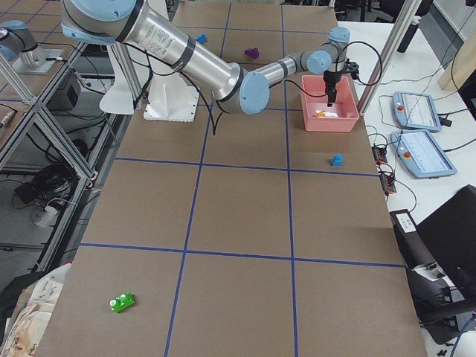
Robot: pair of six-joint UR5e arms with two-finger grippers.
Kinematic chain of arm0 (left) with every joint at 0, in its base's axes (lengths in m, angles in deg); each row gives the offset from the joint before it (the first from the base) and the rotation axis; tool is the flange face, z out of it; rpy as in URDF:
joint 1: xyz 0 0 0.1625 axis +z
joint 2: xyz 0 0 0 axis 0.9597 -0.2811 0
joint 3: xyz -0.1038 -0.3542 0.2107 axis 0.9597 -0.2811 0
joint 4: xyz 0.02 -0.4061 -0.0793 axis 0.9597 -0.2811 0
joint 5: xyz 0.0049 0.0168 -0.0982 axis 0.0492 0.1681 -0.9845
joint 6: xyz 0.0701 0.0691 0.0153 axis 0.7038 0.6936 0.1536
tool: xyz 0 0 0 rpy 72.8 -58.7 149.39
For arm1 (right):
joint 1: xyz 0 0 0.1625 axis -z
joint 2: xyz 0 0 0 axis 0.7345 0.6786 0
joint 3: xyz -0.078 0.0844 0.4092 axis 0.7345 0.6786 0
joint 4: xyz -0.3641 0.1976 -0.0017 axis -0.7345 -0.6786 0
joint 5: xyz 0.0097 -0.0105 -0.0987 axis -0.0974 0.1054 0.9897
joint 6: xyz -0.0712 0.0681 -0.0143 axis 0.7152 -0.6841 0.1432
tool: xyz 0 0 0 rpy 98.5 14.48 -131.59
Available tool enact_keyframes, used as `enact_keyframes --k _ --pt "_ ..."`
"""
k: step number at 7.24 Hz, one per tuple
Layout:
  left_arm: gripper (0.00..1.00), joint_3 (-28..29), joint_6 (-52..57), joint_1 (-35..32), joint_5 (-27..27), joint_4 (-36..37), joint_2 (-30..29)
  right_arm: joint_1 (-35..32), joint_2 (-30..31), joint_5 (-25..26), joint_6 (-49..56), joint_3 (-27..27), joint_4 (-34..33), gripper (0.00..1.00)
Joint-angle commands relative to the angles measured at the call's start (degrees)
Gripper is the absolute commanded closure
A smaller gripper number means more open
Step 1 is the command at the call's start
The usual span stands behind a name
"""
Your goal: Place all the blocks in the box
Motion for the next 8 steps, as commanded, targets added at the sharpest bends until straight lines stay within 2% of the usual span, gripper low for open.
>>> enact_keyframes --k 1,2,3,4,5,6,7,8 --pt "0.00 0.01 -0.76 6.50 -0.05 -2.37 -0.15 -2.20 4.46 -3.13 0.70 -12.87 -10.01 0.01" --pt "0.00 -0.25 -7.64 10.27 0.30 -5.15 -0.24 -3.34 9.19 -3.40 1.75 -20.68 -12.75 0.01" --pt "0.00 0.09 -14.15 14.23 1.96 -10.93 -0.16 -4.22 14.11 -3.92 4.46 -28.51 -17.47 0.01" --pt "0.00 0.10 -16.65 18.62 4.76 -14.20 0.02 -5.01 19.99 -3.93 9.01 -37.20 -22.48 0.01" --pt "0.00 0.01 -20.07 23.10 6.96 -16.41 0.11 -5.89 28.49 -3.84 13.49 -46.34 -24.36 0.01" --pt "0.00 0.01 -26.89 28.97 10.72 -20.26 0.02 -6.68 36.32 -3.93 16.06 -52.95 -24.29 0.01" --pt "0.00 0.01 -33.22 35.64 16.68 -24.30 -0.07 -6.60 42.58 -3.76 17.91 -56.59 -23.68 0.01" --pt "0.00 -0.16 -38.16 41.71 20.91 -25.30 -0.50 -7.04 45.42 -3.75 20.11 -58.28 -23.32 0.01"
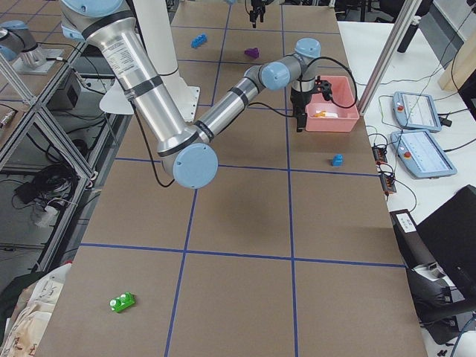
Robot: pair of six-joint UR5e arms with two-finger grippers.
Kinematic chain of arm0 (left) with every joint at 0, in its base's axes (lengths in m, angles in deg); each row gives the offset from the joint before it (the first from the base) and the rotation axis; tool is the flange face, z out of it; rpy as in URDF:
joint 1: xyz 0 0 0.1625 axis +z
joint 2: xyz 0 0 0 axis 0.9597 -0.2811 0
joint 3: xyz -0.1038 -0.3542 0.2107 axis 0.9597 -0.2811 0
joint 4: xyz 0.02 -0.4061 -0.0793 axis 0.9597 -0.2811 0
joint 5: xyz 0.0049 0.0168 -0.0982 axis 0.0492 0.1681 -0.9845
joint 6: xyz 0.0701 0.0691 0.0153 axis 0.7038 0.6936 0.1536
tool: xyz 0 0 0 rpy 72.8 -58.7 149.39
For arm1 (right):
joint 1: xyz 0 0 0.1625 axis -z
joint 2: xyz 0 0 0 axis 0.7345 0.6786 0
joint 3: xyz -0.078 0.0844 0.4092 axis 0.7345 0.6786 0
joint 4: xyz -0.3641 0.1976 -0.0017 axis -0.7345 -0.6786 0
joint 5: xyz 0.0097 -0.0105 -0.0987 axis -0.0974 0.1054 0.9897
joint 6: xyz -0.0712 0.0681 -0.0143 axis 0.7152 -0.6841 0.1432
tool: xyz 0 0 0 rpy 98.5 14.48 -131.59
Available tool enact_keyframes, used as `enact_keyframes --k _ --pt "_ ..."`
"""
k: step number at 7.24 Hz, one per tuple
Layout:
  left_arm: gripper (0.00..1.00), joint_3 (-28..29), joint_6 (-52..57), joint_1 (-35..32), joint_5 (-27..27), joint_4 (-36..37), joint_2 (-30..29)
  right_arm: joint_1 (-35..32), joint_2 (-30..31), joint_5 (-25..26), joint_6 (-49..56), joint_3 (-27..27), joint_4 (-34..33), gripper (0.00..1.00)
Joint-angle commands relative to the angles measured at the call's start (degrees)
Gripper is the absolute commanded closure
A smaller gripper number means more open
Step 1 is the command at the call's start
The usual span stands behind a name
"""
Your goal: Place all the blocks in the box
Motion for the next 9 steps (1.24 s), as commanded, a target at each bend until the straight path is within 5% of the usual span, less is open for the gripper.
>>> enact_keyframes --k 1,3,4,6,7,8,9 --pt "0.00 0.05 -11.50 11.89 8.18 -2.74 -2.46 -0.46 7.22 0.23 3.54 -4.04 0.76 0.01" --pt "0.01 1.27 -14.27 15.61 10.57 -2.39 -5.28 -0.55 11.00 0.14 4.07 -3.52 6.36 0.01" --pt "0.24 2.41 -14.18 15.62 10.66 -2.39 -6.51 -0.55 11.01 0.14 3.90 -3.34 6.38 0.01" --pt "0.31 5.40 -13.57 15.62 10.67 -2.48 -7.92 -0.46 10.31 0.14 3.46 -3.16 6.39 0.01" --pt "0.48 5.85 -13.57 15.62 11.01 -2.48 -8.27 -0.46 10.13 0.14 3.46 -2.90 6.39 0.01" --pt "0.93 5.42 -14.35 15.53 11.36 -2.57 -8.19 -0.38 10.13 0.14 3.46 -2.73 6.39 0.01" --pt "1.00 4.45 -14.71 15.19 11.28 -2.48 -8.02 -0.46 10.13 0.14 3.46 -2.55 6.39 0.01"
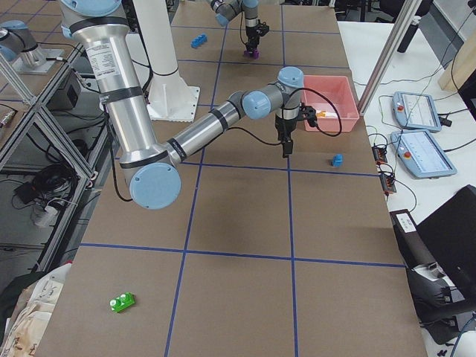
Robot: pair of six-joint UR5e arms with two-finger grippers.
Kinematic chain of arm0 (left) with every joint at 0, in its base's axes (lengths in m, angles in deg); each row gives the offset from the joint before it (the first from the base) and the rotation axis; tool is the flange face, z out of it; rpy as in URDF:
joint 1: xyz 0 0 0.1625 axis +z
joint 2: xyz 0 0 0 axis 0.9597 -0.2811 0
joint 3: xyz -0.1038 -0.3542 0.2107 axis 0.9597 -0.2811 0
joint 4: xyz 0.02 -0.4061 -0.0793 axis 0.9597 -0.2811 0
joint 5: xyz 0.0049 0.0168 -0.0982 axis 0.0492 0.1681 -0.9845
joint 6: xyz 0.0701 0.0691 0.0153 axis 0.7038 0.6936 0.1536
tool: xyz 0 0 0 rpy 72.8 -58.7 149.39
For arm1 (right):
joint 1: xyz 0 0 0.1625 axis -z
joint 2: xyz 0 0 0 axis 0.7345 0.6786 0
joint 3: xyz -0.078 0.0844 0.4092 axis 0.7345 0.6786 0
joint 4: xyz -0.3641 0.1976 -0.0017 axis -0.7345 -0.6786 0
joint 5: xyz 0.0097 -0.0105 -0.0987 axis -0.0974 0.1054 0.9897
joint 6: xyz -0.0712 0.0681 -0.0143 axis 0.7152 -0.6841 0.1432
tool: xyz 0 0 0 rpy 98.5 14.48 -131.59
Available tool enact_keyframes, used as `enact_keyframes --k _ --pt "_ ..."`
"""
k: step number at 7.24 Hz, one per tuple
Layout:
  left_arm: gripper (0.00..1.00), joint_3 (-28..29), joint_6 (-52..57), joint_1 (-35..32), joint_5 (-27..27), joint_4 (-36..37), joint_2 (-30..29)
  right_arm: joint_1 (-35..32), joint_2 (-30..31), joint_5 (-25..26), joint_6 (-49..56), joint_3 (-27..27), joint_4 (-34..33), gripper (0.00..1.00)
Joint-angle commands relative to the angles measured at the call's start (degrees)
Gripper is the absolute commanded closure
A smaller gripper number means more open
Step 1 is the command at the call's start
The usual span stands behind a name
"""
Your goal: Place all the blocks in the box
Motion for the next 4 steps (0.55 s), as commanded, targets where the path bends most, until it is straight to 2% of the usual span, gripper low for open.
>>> enact_keyframes --k 1,2,3,4 --pt "1.00 -4.41 -9.30 -0.47 0.09 0.12 0.27 -0.04 -0.57 0.00 -0.01 0.66 0.09 0.01" --pt "1.00 -7.75 -24.27 -0.65 0.18 0.12 -2.08 -0.12 -4.05 0.09 -0.18 3.89 0.09 0.01" --pt "1.00 -7.09 -32.68 -3.26 0.26 0.91 -9.76 -0.21 -7.65 0.00 -0.19 8.09 0.09 0.01" --pt "1.00 -5.78 -37.55 -6.07 0.18 7.70 -18.71 -0.30 -10.91 0.00 -0.10 12.92 1.75 0.01"
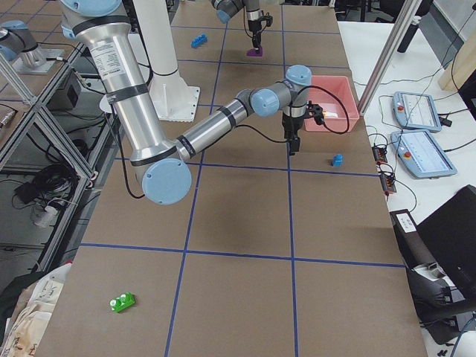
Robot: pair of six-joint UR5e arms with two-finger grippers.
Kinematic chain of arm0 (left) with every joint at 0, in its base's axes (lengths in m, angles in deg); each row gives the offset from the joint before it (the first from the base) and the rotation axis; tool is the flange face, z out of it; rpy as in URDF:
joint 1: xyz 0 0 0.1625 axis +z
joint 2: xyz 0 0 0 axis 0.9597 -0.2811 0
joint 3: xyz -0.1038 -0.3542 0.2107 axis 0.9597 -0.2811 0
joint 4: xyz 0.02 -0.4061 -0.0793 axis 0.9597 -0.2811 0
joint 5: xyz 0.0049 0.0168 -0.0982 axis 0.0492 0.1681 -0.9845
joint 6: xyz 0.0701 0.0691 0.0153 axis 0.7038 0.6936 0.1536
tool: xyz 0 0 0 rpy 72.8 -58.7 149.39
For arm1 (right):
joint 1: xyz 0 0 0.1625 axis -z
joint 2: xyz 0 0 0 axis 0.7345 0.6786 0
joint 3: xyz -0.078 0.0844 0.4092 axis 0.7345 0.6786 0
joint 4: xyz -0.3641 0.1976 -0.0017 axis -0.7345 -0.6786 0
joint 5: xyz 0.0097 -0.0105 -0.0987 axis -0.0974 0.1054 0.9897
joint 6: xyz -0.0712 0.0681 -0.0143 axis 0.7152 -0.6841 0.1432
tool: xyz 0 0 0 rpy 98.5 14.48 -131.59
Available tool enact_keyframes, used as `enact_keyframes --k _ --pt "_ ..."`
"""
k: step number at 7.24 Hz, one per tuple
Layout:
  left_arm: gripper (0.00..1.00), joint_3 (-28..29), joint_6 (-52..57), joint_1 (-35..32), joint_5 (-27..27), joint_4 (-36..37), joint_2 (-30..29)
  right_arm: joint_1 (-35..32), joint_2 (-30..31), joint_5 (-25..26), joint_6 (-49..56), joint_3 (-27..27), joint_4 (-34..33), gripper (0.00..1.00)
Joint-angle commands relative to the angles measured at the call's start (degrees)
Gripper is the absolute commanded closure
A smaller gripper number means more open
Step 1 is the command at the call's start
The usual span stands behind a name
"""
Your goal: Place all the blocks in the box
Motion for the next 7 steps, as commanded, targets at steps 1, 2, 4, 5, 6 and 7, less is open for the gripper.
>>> enact_keyframes --k 1,2,4,5,6,7 --pt "1.00 5.55 -10.57 -5.88 -0.11 16.23 -23.57 -0.80 -5.68 -0.11 -1.17 11.09 8.08 0.01" --pt "1.00 13.35 -11.12 -6.00 -0.03 22.43 -34.50 -1.06 -6.13 -1.15 -1.27 15.41 12.58 0.01" --pt "1.00 29.86 -11.30 -6.18 2.68 22.06 -46.07 -1.33 -12.60 -1.17 -1.27 24.45 14.11 0.01" --pt "1.00 40.30 -11.39 -6.09 4.88 21.71 -53.44 -1.33 -14.81 -1.17 -1.36 28.94 16.65 0.01" --pt "1.00 49.54 -11.91 -6.09 6.64 18.92 -58.03 -1.33 -16.57 -1.17 -2.23 32.99 19.54 0.01" --pt "1.00 54.51 -12.00 -6.00 8.66 13.85 -58.34 -1.24 -17.72 -1.17 -2.84 35.99 21.57 0.01"
